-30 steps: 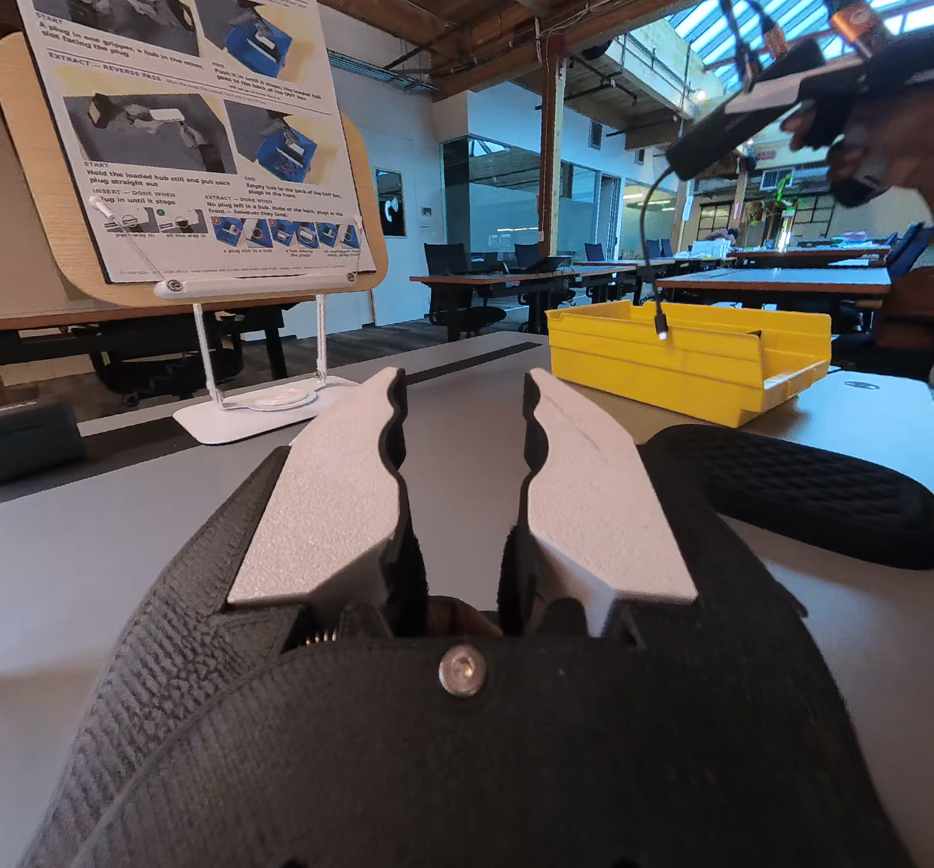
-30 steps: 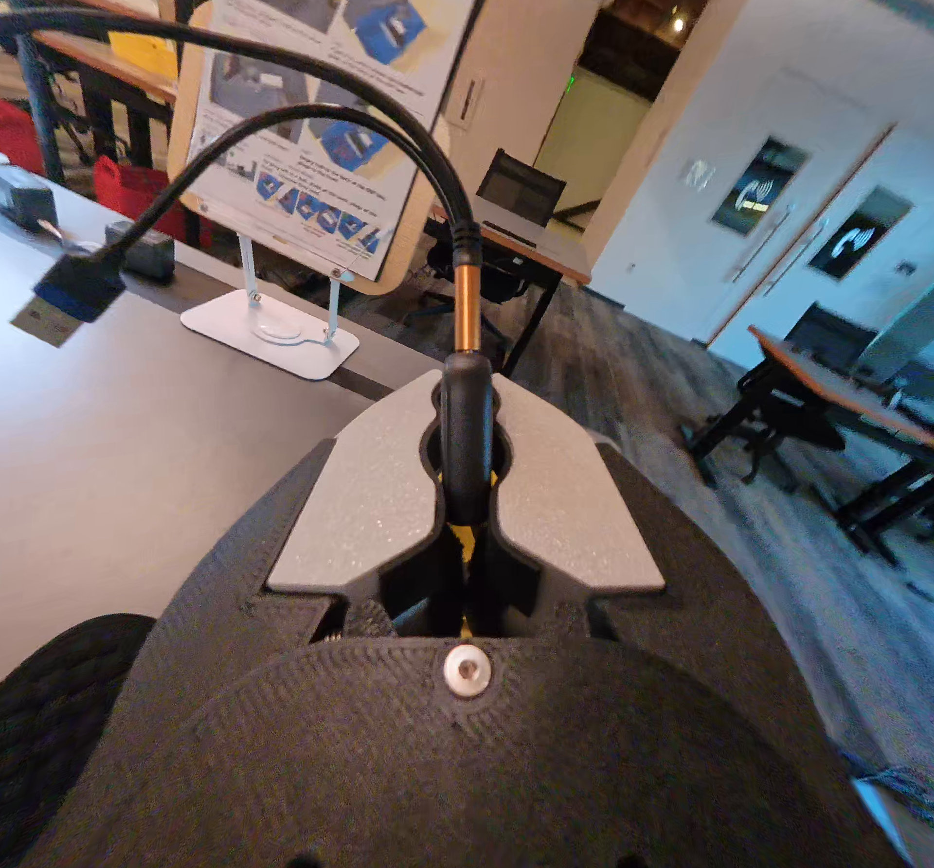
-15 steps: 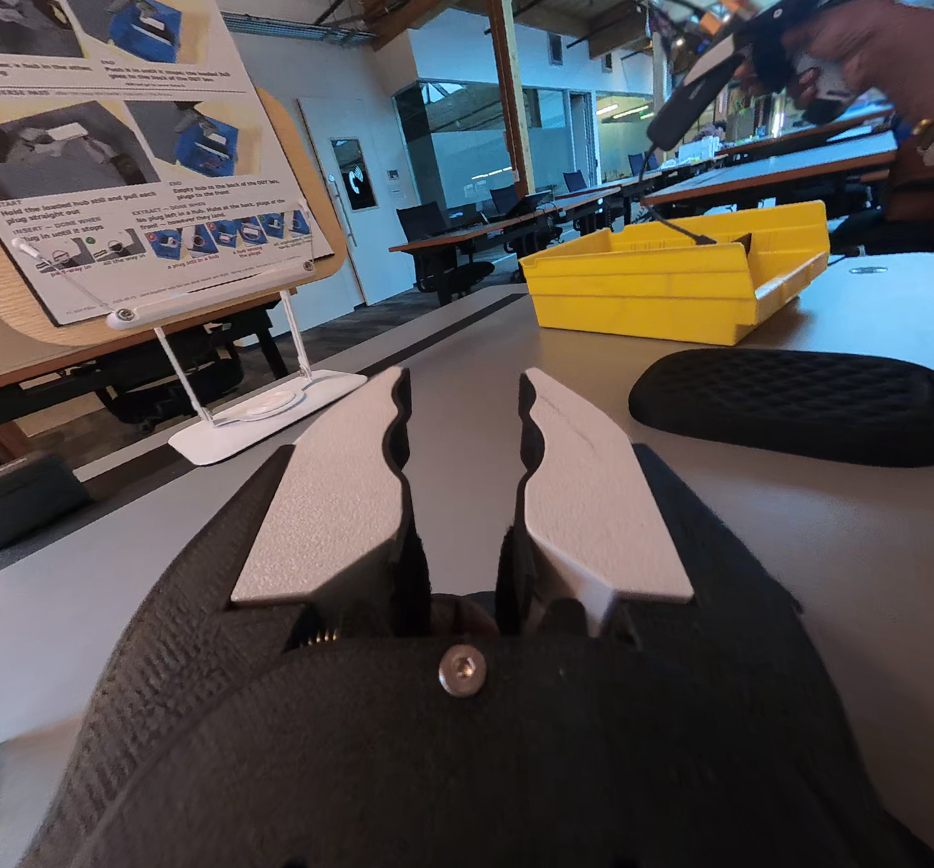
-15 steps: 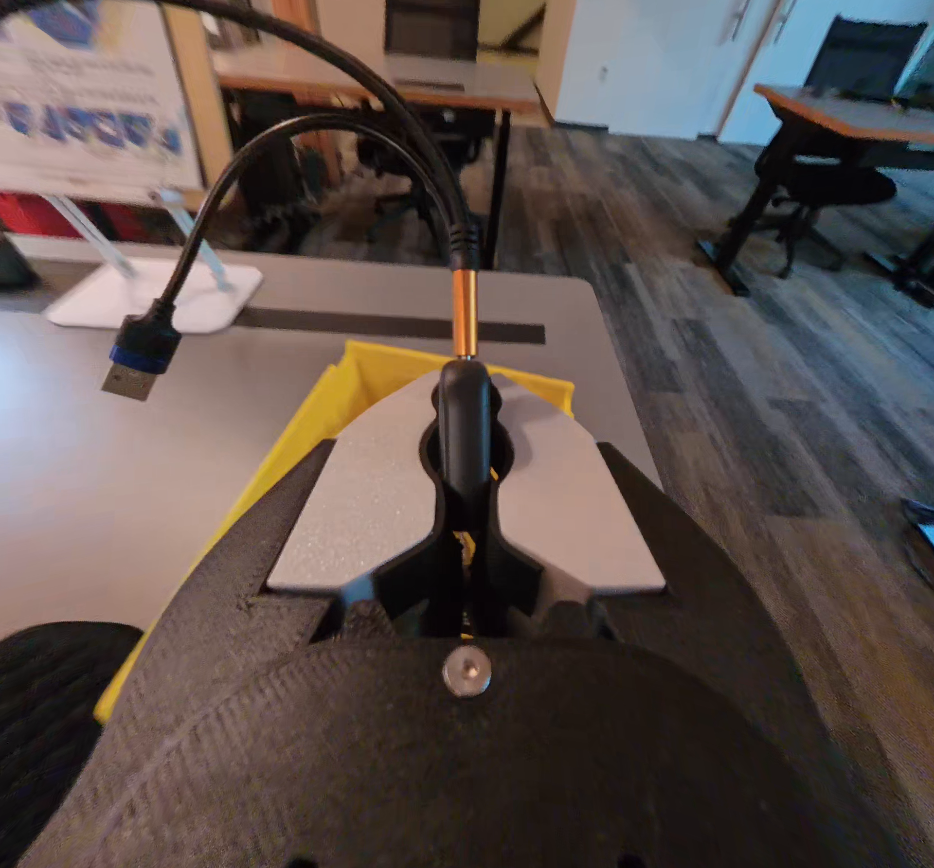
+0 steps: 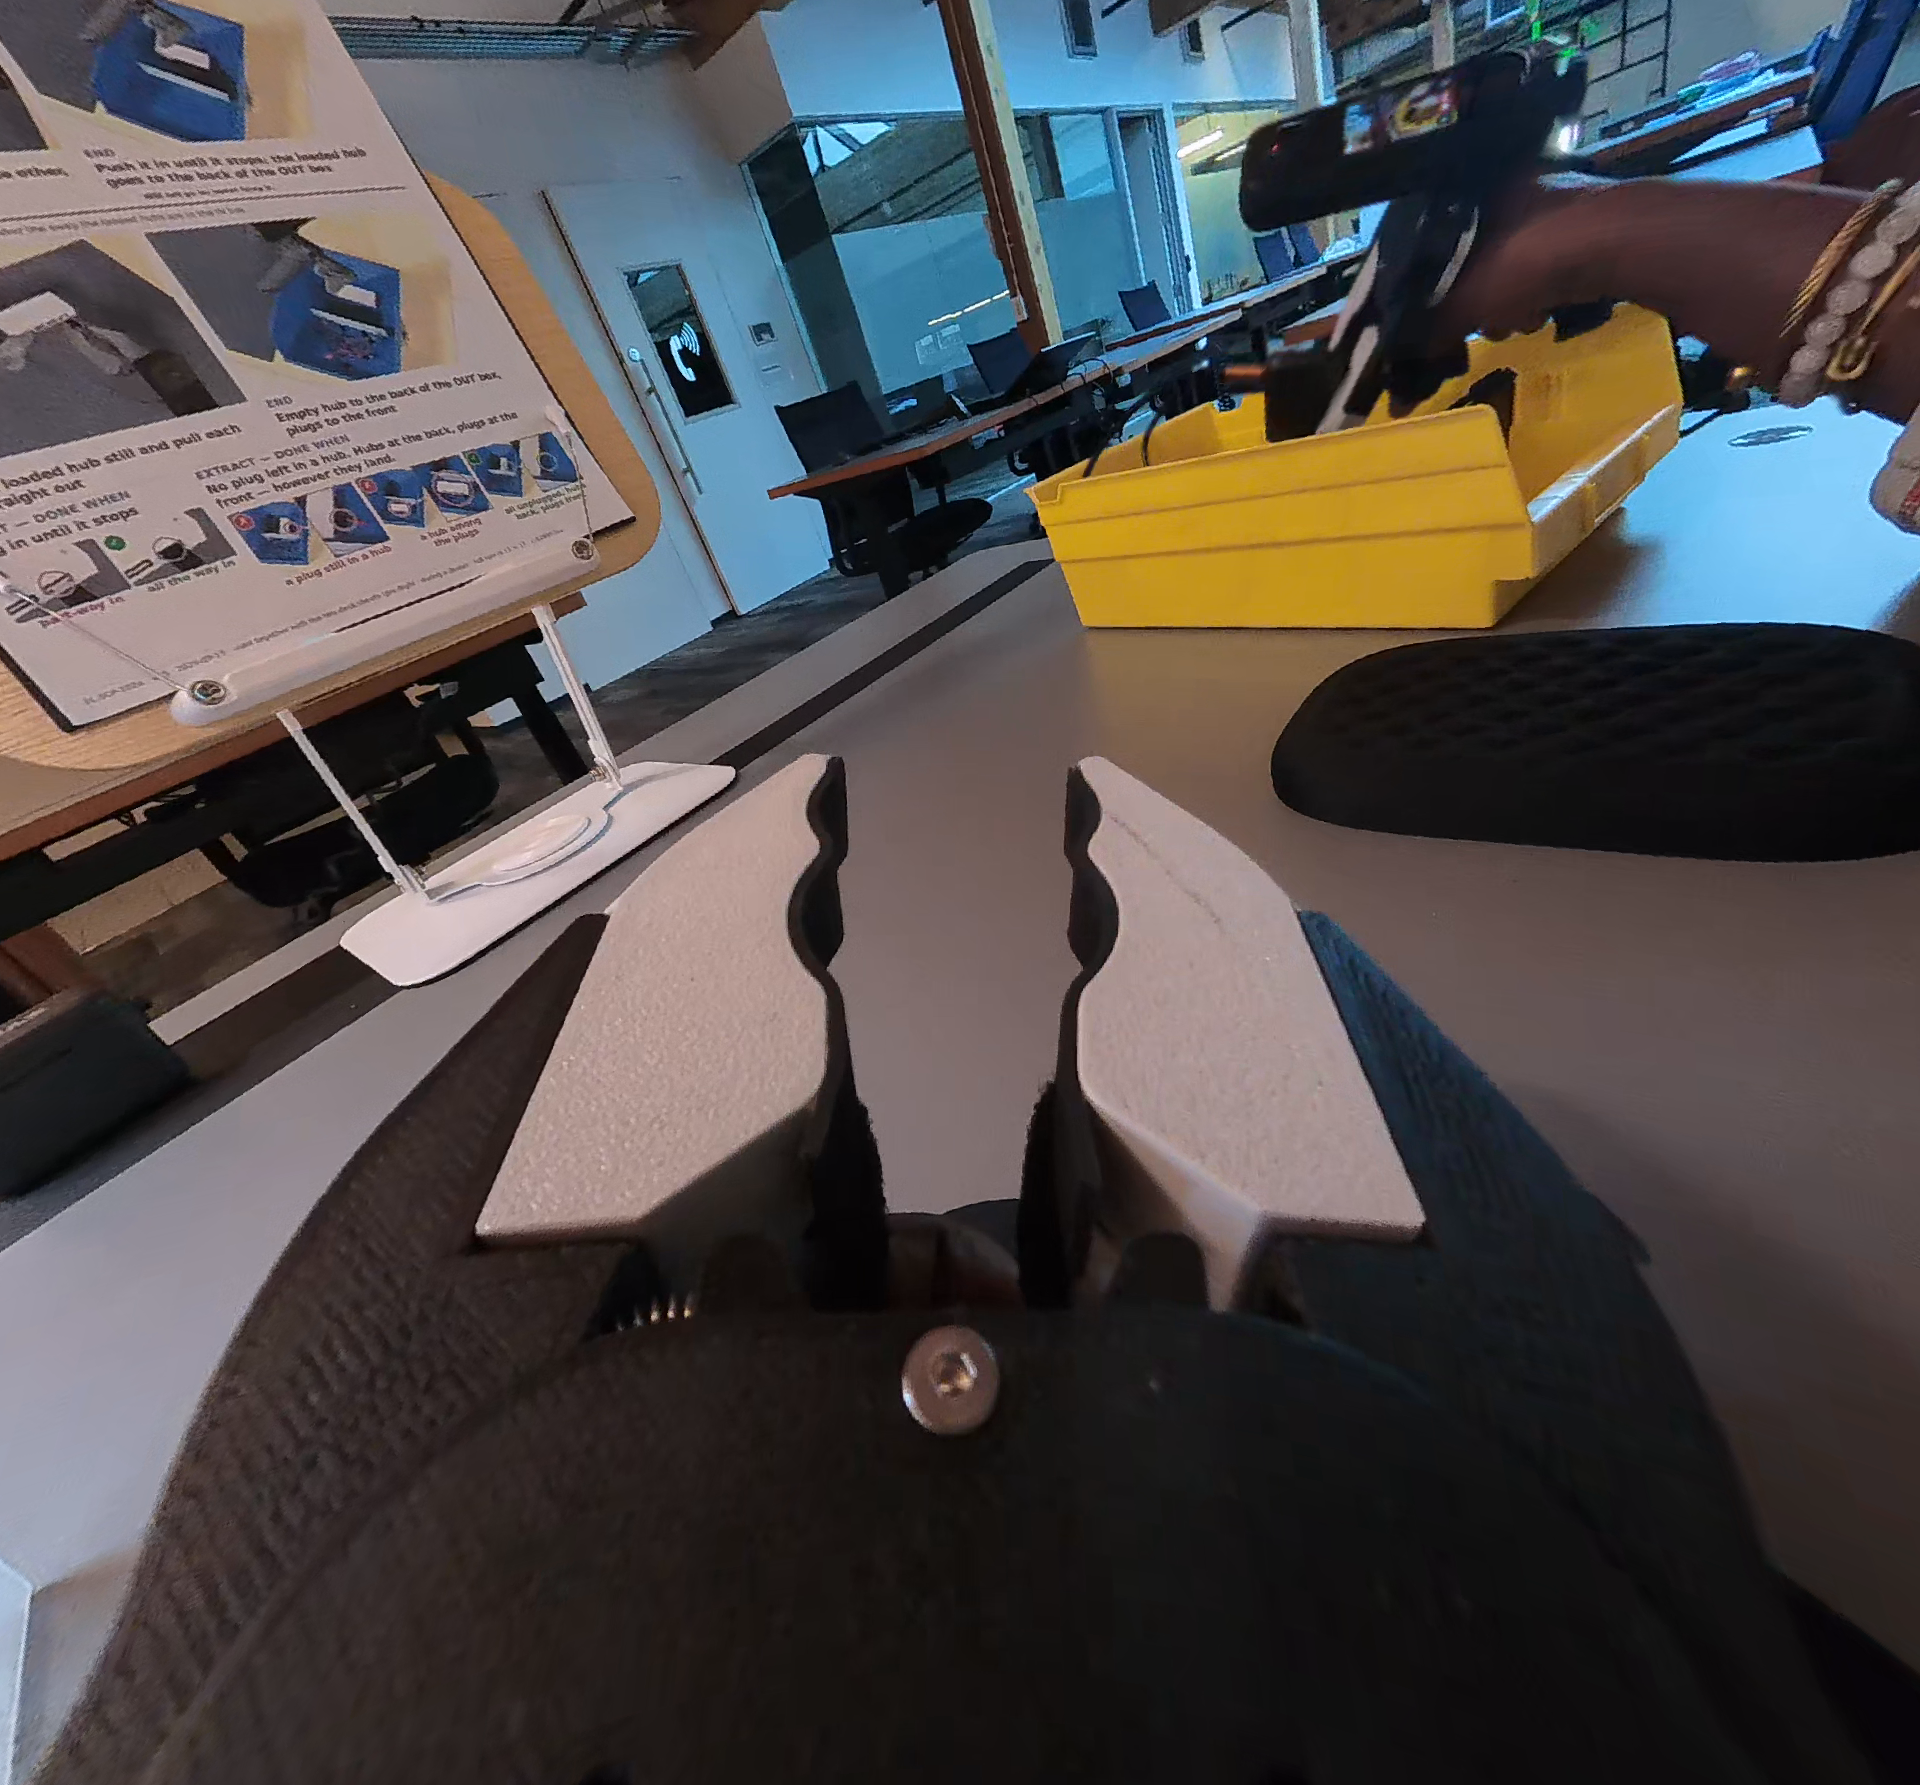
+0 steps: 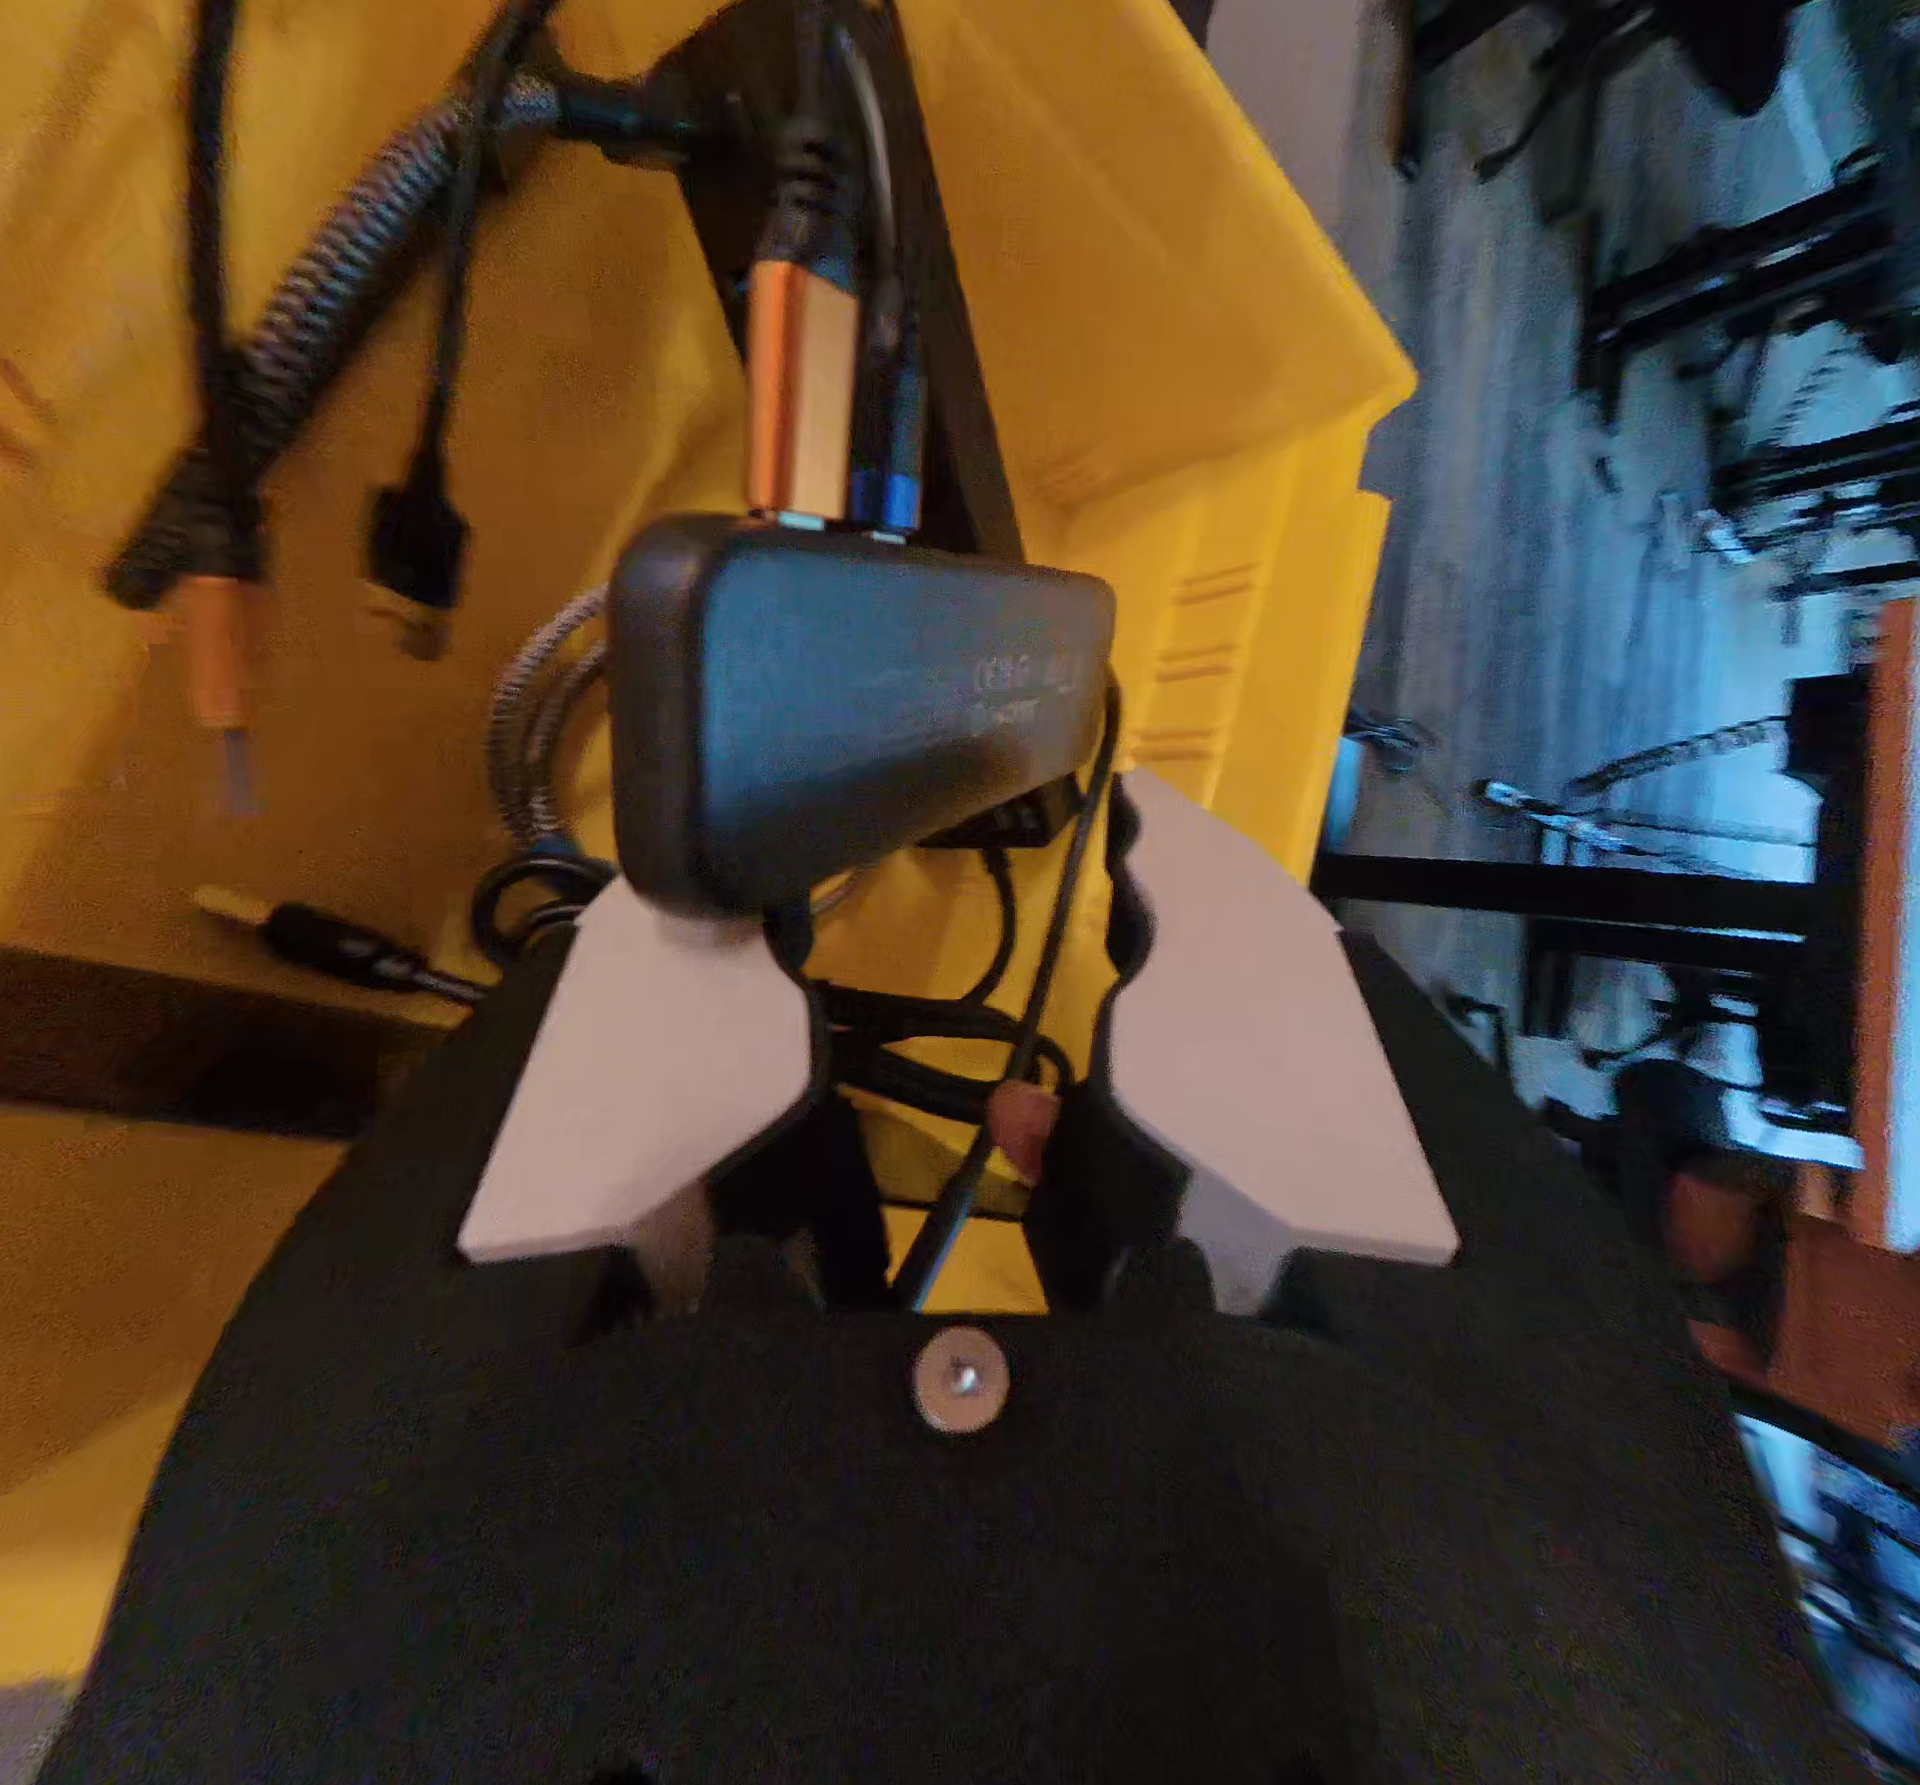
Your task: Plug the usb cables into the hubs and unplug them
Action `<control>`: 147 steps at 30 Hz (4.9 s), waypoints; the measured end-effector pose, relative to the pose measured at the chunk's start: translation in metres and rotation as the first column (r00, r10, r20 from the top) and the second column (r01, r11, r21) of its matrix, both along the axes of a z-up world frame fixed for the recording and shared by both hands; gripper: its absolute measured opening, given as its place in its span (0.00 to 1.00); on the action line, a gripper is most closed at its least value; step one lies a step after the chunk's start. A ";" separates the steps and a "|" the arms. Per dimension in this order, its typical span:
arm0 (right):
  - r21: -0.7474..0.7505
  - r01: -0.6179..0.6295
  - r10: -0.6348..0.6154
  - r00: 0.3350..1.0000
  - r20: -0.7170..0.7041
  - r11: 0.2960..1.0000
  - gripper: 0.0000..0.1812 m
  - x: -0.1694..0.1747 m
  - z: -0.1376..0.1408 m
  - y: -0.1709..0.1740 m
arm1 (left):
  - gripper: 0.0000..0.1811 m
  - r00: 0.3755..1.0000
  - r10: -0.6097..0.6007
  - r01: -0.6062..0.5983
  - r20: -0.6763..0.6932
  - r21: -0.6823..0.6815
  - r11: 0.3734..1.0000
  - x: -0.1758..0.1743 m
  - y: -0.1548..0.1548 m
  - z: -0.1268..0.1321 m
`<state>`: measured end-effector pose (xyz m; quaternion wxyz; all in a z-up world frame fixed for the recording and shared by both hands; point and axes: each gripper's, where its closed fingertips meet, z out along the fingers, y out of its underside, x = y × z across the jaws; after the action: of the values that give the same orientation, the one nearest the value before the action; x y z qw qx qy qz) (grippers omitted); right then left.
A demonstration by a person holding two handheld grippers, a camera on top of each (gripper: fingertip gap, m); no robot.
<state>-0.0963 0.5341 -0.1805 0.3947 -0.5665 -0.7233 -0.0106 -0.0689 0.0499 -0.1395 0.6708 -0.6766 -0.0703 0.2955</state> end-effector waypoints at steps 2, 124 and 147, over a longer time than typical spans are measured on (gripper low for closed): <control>-0.087 -0.005 0.000 0.998 -0.067 0.996 0.37 0.004 0.009 -0.011 | 0.22 1.000 0.002 -0.002 0.005 0.005 1.000 -0.001 -0.001 0.000; 0.010 -0.966 0.711 0.184 -0.679 0.260 0.14 0.026 0.069 -0.650 | 0.08 0.573 0.801 -0.789 0.175 -0.148 0.597 0.008 -0.342 0.061; 0.057 -0.477 0.370 0.594 -0.715 0.877 0.11 0.036 0.083 -0.223 | 0.08 0.937 0.345 -0.337 0.052 -0.125 0.933 -0.076 0.103 0.088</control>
<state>-0.0599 0.3115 -0.0979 0.5910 -0.3638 -0.6280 0.3521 -0.1447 0.1530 -0.0516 0.5664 -0.7018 -0.1939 0.3862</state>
